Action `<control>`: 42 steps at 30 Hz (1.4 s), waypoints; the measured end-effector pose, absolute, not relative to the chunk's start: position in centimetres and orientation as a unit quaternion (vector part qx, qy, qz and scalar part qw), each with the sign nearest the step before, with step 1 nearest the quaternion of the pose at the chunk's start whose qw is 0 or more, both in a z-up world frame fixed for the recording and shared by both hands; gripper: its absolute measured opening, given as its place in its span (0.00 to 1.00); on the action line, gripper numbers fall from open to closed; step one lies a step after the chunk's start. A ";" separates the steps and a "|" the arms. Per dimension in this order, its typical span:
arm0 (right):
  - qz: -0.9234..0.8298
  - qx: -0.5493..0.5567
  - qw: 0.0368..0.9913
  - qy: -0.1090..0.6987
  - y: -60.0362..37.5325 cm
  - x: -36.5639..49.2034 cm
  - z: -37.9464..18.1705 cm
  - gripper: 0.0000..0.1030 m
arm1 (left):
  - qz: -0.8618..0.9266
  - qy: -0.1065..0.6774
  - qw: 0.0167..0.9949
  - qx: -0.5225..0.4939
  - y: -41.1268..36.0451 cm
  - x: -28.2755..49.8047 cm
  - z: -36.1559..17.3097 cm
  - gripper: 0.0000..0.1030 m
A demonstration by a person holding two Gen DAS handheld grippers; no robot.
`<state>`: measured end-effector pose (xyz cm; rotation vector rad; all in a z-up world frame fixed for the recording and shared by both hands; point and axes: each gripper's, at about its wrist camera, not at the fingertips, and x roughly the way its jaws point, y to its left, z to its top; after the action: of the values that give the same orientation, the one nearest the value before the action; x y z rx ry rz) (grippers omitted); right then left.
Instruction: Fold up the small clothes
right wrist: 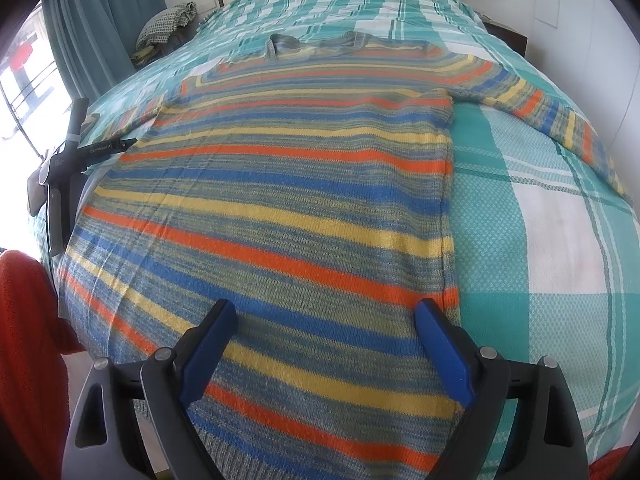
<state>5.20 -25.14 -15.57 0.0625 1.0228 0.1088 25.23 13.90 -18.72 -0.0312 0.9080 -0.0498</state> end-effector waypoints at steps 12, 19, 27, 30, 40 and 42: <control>0.033 0.022 0.901 0.433 -25.5 4.0 -12.1 0.89 | -0.024 0.439 0.898 -0.015 13.9 25.2 -18.7 1.00; -0.012 0.041 0.902 0.431 -27.8 3.8 -12.0 0.89 | -0.024 0.438 0.898 -0.015 13.8 25.2 -18.7 1.00; -0.033 0.065 0.904 0.422 -29.4 3.7 -11.8 0.89 | -0.024 0.439 0.898 -0.015 13.9 25.2 -18.7 1.00; -0.038 0.067 0.905 0.418 -29.6 3.7 -11.6 0.89 | -0.024 0.439 0.898 -0.015 13.8 25.2 -18.7 1.00; -0.046 0.069 0.911 0.405 -29.9 3.7 -11.2 0.89 | -0.024 0.439 0.898 -0.015 13.8 25.2 -18.7 1.00; -0.046 0.073 0.913 0.399 -30.2 3.6 -10.9 0.89 | -0.024 0.439 0.898 -0.015 13.8 25.2 -18.7 1.00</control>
<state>3.60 -30.17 -10.94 0.1504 0.8229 -0.0948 25.21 13.83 -18.69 -0.0310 0.9080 -0.0498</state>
